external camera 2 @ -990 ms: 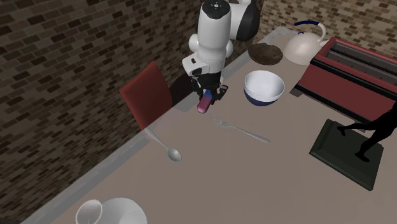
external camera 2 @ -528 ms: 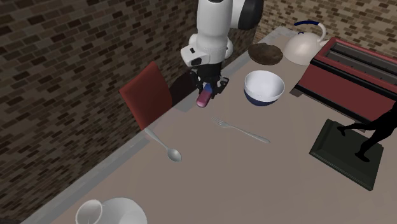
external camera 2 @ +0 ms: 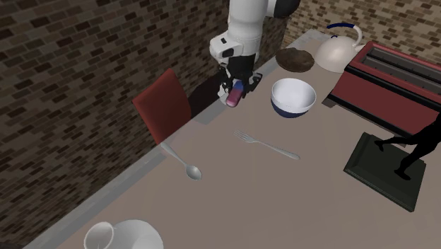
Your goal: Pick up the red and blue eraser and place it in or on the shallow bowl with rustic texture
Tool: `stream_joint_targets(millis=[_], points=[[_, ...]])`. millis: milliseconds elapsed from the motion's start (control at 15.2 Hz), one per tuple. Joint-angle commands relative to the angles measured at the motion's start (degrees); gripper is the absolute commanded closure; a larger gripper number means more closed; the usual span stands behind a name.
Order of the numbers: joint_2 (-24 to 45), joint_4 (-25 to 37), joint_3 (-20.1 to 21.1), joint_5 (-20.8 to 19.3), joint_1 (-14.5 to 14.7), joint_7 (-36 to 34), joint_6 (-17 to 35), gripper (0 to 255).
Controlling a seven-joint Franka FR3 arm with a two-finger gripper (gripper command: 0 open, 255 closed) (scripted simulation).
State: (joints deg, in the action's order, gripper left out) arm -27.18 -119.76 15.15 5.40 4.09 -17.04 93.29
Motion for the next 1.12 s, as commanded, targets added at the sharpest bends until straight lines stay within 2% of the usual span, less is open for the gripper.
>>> stream_joint_targets(millis=[0, 528, 1056], points=[[-3.3, -2.4, 0.9, 1.2, 1.0, -1.4, -0.8, 255], [-17.0, -10.2, 4.1, 6.4, 5.6, -7.0, -6.1, 255], [-28.3, -13.7, 8.6, 12.8, 10.8, -14.6, -12.9, 255]])
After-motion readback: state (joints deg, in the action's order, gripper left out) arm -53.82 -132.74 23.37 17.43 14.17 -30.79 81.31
